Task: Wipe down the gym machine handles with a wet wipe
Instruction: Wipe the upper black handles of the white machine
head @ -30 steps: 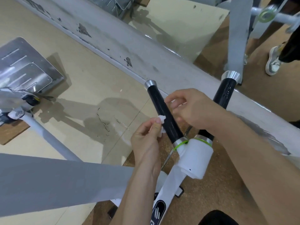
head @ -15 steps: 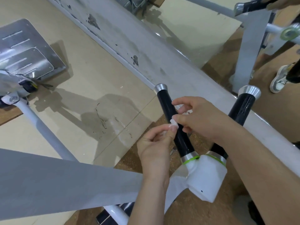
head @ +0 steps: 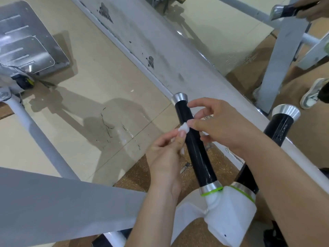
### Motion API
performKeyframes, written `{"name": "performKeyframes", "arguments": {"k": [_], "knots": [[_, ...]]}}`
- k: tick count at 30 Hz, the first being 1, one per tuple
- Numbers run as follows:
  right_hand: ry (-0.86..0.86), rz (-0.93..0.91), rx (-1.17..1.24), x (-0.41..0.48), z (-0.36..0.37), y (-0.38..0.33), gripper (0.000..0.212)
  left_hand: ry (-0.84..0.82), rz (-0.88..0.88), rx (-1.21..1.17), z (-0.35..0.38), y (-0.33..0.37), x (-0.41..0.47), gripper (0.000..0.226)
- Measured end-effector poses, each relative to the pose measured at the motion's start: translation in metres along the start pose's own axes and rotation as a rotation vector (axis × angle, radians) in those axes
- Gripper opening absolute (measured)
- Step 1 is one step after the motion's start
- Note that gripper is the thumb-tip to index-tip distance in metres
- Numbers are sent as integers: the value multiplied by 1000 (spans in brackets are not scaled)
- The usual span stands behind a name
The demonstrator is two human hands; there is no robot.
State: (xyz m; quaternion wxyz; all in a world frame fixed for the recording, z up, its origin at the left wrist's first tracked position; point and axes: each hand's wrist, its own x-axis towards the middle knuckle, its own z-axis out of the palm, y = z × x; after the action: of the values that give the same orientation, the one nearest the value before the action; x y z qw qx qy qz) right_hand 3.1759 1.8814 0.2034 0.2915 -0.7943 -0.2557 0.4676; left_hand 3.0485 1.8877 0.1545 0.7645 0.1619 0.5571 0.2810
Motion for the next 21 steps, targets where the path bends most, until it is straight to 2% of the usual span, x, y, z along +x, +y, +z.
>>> {"name": "performKeyframes", "arguments": {"k": [4,6,11,13,16,19,21], "knots": [[-10,30,0,5,1,1,48,8,32,-22,13,13,19,7],[-10,52,49,6,-1,1,49,-41,90,56,11,15,18,4],[-42,19,23,7,0,-1,46,-415,188,410,-20,27,18,37],[-53,6,-17,8,-1,-4,46,-381,232,428,-21,29,25,36],[-89,17,2,8,-3,-7,44,-283,260,336,-8,22,30,22],[-96,66,108,7,-3,-6,35,-103,234,175,6,14,39,11],[-54,64,121,8,0,-3,29,-65,193,143,7,16,42,7]]}}
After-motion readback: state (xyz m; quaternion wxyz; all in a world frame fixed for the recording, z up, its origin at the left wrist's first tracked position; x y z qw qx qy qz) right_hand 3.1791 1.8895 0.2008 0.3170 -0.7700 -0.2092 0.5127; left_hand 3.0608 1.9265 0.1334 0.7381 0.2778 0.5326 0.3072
